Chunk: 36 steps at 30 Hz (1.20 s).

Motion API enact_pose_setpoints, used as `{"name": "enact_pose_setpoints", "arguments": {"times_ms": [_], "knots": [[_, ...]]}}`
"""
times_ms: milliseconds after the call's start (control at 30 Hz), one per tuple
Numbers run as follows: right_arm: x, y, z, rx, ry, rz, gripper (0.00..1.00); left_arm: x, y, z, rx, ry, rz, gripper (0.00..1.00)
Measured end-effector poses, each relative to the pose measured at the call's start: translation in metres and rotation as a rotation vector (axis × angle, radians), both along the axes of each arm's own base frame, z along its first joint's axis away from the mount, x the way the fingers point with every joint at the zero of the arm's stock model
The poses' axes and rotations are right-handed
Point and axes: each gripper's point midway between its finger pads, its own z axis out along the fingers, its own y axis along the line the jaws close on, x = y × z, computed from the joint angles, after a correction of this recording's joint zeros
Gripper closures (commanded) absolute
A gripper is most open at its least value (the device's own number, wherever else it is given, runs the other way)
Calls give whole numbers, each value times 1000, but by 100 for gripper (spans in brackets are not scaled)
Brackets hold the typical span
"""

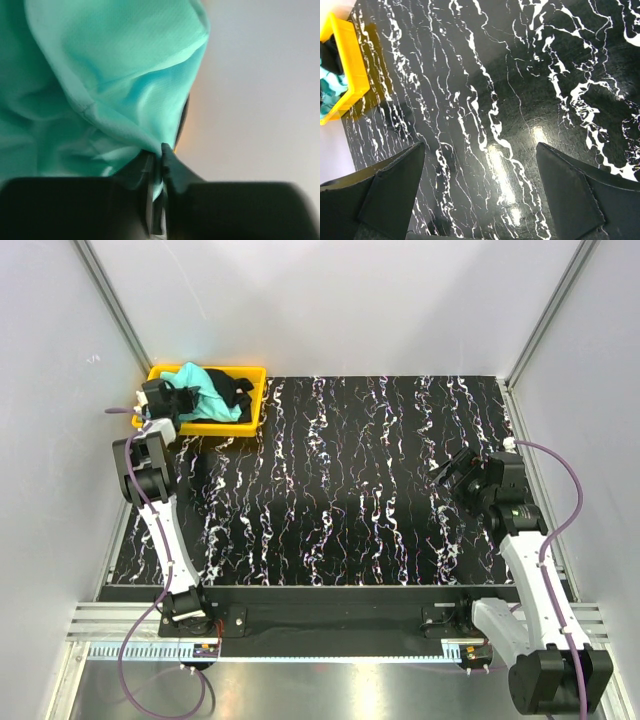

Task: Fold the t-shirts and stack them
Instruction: Grab the tshirt from the pile

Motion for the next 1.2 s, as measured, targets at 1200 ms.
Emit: {"name": "enact_pose_setpoints", "arguments": {"times_ms": [1200], "knots": [[0, 59, 12, -62, -19, 294, 0, -64, -50, 299, -323, -887, -62, 100]]}}
